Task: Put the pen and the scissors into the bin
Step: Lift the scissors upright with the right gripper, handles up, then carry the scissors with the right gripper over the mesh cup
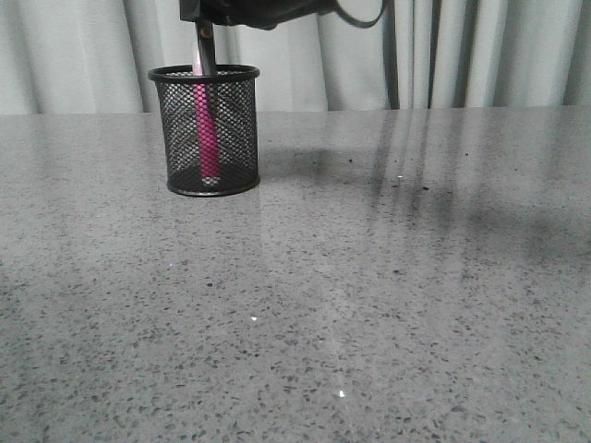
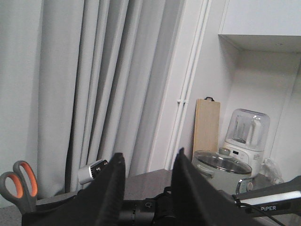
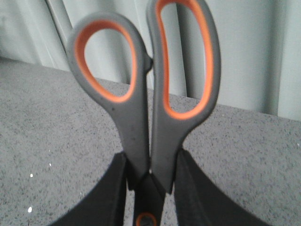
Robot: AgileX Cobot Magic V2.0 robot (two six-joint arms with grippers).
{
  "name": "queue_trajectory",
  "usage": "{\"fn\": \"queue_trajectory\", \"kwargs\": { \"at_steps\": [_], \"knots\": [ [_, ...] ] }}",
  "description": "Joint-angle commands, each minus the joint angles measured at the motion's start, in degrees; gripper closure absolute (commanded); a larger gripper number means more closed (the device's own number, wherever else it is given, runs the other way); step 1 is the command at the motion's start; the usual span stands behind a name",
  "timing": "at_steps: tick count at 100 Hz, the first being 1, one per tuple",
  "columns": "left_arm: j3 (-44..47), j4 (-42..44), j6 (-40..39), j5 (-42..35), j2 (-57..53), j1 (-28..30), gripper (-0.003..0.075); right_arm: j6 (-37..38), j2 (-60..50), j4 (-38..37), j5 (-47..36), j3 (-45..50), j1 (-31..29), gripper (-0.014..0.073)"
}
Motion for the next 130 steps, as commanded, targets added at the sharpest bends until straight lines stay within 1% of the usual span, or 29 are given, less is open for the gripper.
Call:
{"fn": "queue_trajectory", "kwargs": {
  "at_steps": [1,15,27,32,49,67,82,104,117,130],
  "knots": [
    [-1.3,-0.7,-0.3,0.0,0.3,-0.3,0.0509,-0.7,-2.3,-0.7,-3.3,0.8,0.0,0.067],
    [-1.3,-0.7,-0.3,0.2,0.3,-0.3,0.0509,-0.7,-2.5,-0.7,-4.2,3.7,0.0,0.067],
    [-1.3,-0.7,-0.3,0.2,0.3,-0.3,0.0509,-0.6,-2.7,-0.7,-4.4,4.0,0.5,0.067],
    [-1.3,-0.8,-0.3,0.2,0.3,-0.3,0.0509,-0.6,-2.9,-0.7,-6.1,4.0,0.7,0.067],
    [-1.3,-0.9,-0.3,1.5,0.3,-0.3,0.0509,-0.6,-3.5,-0.7,-16.5,3.8,0.8,0.067],
    [-1.3,-0.9,-0.3,2.1,0.3,-0.3,0.0509,-0.6,-3.8,-0.7,-17.7,3.8,0.8,0.067],
    [-1.3,-0.9,-0.3,3.0,0.3,-0.3,0.0509,-0.6,-4.2,-0.7,-22.3,3.8,0.9,0.067],
    [-1.3,-0.9,-0.3,3.3,0.3,-0.3,0.0509,-3.7,-6.0,-0.7,-19.9,3.8,0.1,0.067],
    [-1.3,-0.9,-0.3,3.3,0.3,-0.3,0.0509,-3.7,-6.0,-0.7,-19.8,3.8,-0.4,0.067],
    [-1.3,-0.9,-0.3,3.5,0.3,-0.3,0.0509,-3.7,-5.8,-0.7,-16.5,3.9,-0.4,0.067]
  ]
}}
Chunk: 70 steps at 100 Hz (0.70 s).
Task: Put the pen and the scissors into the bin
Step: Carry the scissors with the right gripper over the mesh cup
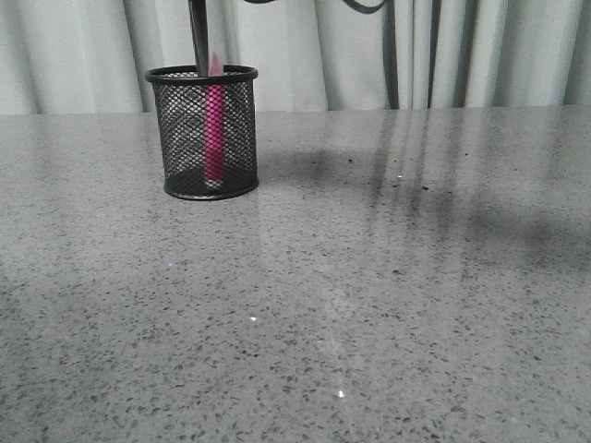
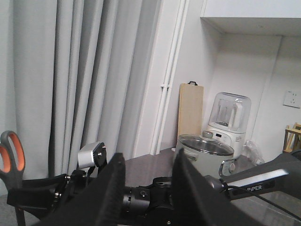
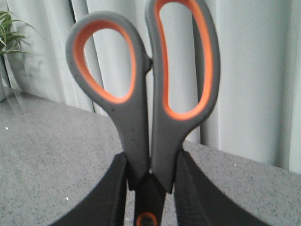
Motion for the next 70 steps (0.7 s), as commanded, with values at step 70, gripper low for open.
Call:
{"fn": "queue_trajectory", "kwargs": {
  "at_steps": [70],
  "knots": [
    [-1.5,-1.0,-0.3,1.3,0.3,-0.3,0.0509,-0.8,-2.0,-2.5,-2.8,0.1,1.0,0.067]
  ]
}}
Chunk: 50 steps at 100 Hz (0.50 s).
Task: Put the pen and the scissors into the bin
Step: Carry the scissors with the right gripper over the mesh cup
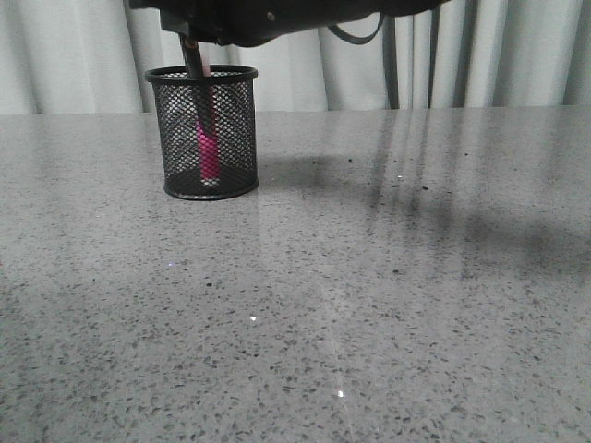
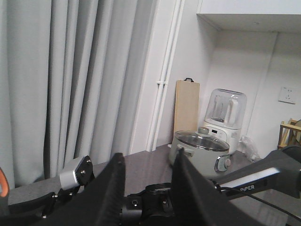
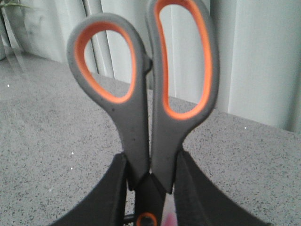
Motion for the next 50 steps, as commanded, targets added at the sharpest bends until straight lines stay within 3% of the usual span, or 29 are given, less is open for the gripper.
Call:
{"fn": "queue_trajectory", "kwargs": {
  "at_steps": [1,25,50],
  "knots": [
    [-1.5,-1.0,-0.3,-0.3,0.3,-0.3,0.0509,-0.7,-3.0,-0.2,-6.4,-1.5,-0.2,0.067],
    [-1.5,-1.0,-0.3,0.1,0.3,-0.3,0.0509,-0.7,-2.7,-0.2,1.1,-1.3,-0.2,0.067],
    [-1.5,-1.0,-0.3,0.0,0.3,-0.3,0.0509,-0.7,-2.0,-0.2,2.1,0.6,-0.2,0.067]
  ]
}}
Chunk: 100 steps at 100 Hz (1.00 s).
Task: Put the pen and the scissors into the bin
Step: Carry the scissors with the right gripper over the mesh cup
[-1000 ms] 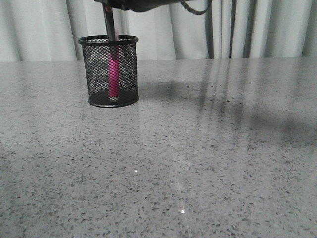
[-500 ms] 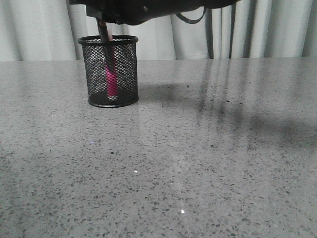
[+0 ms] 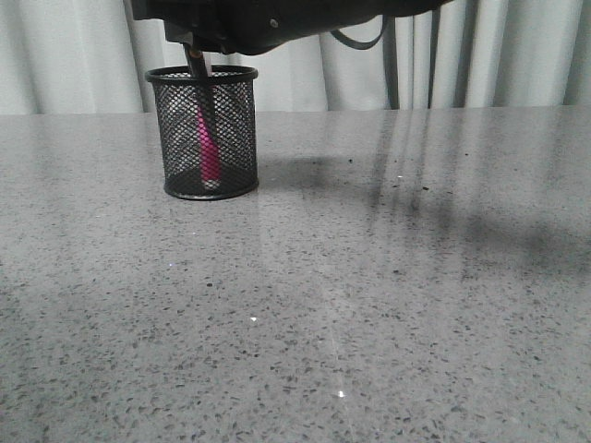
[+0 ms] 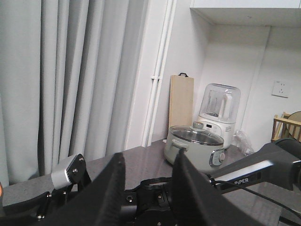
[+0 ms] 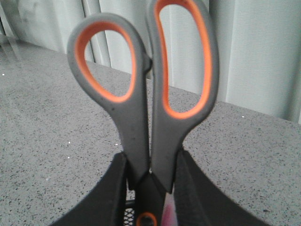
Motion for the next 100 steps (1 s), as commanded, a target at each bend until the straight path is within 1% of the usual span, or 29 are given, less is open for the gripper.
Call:
{"fn": "queue_trajectory", "kwargs": {
  "at_steps": [1,9,15,20,30,35,50,75,90,100],
  "knots": [
    [-1.5,-1.2,-0.3,-1.4,0.3,-0.3,0.0509,-0.7,-2.0,-0.2,0.1,0.0,-0.2,0.067],
    [-1.5,-1.2,-0.3,-1.4,0.3,-0.3,0.0509,-0.7,-2.0,-0.2,1.7,0.0,-0.2,0.067],
    [-1.5,-1.2,-0.3,-1.4,0.3,-0.3,0.0509,-0.7,-2.0,-0.2,1.2,0.0,-0.2,0.067],
    [-1.5,-1.2,-0.3,-1.4,0.3,-0.3,0.0509,-0.7,-2.0,-0.2,-1.0,0.0,-0.2,0.067],
    [-1.5,-1.2,-0.3,-1.2,0.3,-0.3,0.0509,-0.7,-2.3,-0.2,-8.5,-0.2,-0.4,0.067],
    [-1.5,-1.2,-0.3,-1.2,0.3,-0.3,0.0509,-0.7,-2.6,-0.2,-10.2,-0.6,-0.4,0.067],
    [-1.5,-1.2,-0.3,-1.2,0.3,-0.3,0.0509,-0.7,-2.7,-0.2,-10.7,-2.0,-0.4,0.067],
    [-1.5,-1.2,-0.3,-1.2,0.3,-0.3,0.0509,-0.8,-2.8,-0.4,-16.8,-2.0,-0.7,0.067],
    [-1.5,-1.0,-0.3,-1.2,0.3,-0.3,0.0509,-0.8,-2.8,-2.3,-16.9,-2.0,-2.2,0.067],
    [-1.5,-0.7,-0.3,-1.2,0.3,-0.3,0.0509,-0.7,-3.0,-2.3,-17.2,-2.0,-3.2,0.067]
  ]
}}
